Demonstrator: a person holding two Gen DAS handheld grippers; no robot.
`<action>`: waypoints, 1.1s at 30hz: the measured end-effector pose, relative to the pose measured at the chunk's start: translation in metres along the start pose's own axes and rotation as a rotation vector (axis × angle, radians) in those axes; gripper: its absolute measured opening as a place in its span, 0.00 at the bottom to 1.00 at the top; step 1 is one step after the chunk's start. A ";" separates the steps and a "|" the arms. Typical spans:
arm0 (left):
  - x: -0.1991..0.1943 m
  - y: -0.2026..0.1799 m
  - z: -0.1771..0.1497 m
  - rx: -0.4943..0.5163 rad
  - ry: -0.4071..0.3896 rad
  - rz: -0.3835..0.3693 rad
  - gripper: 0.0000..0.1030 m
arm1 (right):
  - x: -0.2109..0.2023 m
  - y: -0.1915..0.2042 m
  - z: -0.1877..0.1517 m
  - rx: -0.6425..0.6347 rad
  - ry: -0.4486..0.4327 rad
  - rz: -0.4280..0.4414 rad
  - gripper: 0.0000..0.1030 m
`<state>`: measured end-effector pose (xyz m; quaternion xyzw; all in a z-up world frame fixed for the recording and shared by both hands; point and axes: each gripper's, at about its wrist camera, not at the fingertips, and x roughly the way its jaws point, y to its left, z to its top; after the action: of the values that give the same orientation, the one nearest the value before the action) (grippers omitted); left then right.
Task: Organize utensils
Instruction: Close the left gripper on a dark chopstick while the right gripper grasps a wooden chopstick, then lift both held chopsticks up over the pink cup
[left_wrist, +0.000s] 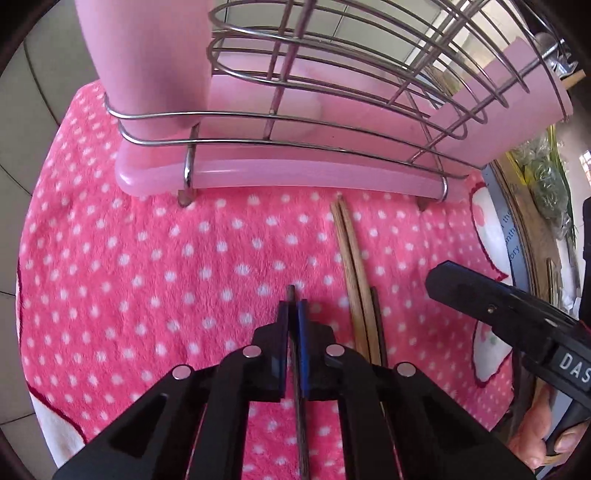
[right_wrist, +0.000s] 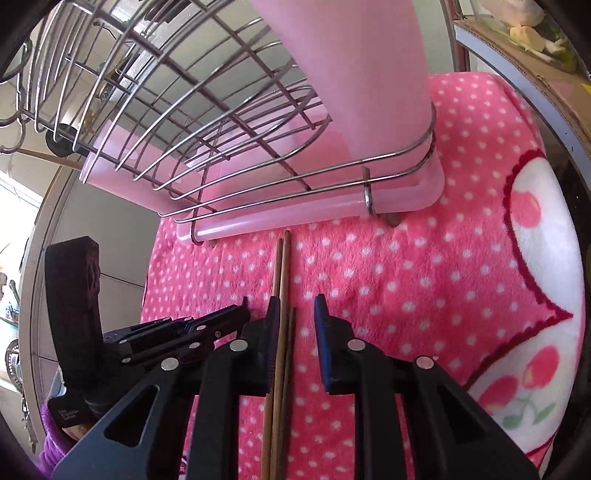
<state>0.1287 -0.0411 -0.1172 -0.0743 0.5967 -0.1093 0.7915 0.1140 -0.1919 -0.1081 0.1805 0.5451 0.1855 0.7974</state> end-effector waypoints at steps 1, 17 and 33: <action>-0.003 0.002 -0.001 -0.013 -0.012 -0.001 0.04 | 0.003 0.002 0.001 -0.007 0.006 -0.006 0.18; -0.032 0.063 -0.016 -0.114 -0.067 -0.037 0.05 | 0.059 0.041 0.016 -0.098 0.077 -0.193 0.19; -0.018 0.074 -0.015 -0.123 -0.004 -0.056 0.07 | 0.068 0.045 0.022 -0.032 0.096 -0.087 0.10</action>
<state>0.1161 0.0348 -0.1226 -0.1397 0.5984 -0.0944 0.7833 0.1533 -0.1217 -0.1329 0.1349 0.5871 0.1680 0.7803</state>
